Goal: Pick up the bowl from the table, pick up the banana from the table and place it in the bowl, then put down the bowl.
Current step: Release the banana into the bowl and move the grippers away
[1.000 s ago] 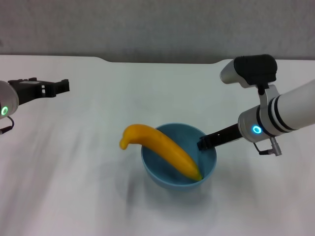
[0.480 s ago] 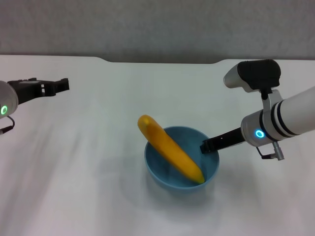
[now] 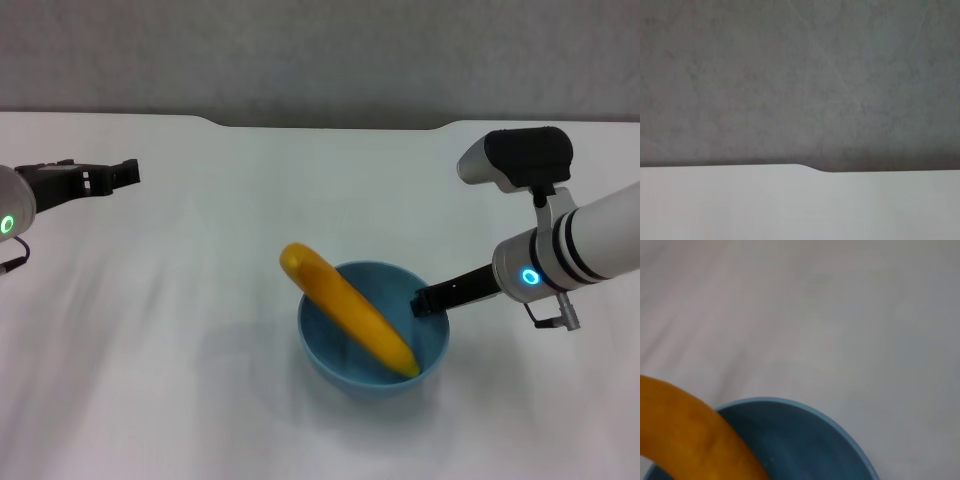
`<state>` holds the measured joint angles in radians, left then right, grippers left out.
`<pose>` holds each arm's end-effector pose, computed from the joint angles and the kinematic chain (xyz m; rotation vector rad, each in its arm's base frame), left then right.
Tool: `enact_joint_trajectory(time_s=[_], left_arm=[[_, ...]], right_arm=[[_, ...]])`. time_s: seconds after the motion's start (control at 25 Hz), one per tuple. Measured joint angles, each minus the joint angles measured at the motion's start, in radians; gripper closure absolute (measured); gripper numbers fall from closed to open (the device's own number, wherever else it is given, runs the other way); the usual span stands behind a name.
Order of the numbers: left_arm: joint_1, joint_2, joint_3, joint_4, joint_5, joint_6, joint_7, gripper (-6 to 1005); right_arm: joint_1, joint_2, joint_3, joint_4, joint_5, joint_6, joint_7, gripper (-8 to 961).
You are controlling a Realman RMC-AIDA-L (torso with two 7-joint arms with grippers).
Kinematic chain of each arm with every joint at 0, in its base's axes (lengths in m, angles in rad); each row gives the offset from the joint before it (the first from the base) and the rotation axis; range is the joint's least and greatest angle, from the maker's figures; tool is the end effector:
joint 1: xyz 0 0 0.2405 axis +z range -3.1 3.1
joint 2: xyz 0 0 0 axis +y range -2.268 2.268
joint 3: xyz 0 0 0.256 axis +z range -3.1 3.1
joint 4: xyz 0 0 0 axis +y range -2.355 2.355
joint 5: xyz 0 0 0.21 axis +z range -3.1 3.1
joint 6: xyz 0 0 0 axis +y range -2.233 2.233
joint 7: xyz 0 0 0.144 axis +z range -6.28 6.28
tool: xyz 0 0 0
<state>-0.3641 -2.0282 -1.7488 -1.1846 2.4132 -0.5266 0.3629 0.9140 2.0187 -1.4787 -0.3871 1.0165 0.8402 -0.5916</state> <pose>-0.2593 0.4129 0.0532 -1.8098 -1.0595 -0.3278 0.2296 0.4147 -0.0790 -2.3472 1.3786 -0.1479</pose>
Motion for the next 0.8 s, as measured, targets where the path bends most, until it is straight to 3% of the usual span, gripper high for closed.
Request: enact_joint_trajectory(time_s=[0.72, 0.8], left_arm=[[0.005, -0.003, 0.002, 0.000, -0.002, 0.001, 0.004, 103], [0.006, -0.002, 0.002, 0.000, -0.002, 0.001, 0.004, 102]], right_arm=[[-0.016, 0.000, 0.000, -0.021, 0.005, -0.018, -0.030, 783], [-0.023, 0.001, -0.002, -0.033, 0.006, -0.014, -0.036, 652]])
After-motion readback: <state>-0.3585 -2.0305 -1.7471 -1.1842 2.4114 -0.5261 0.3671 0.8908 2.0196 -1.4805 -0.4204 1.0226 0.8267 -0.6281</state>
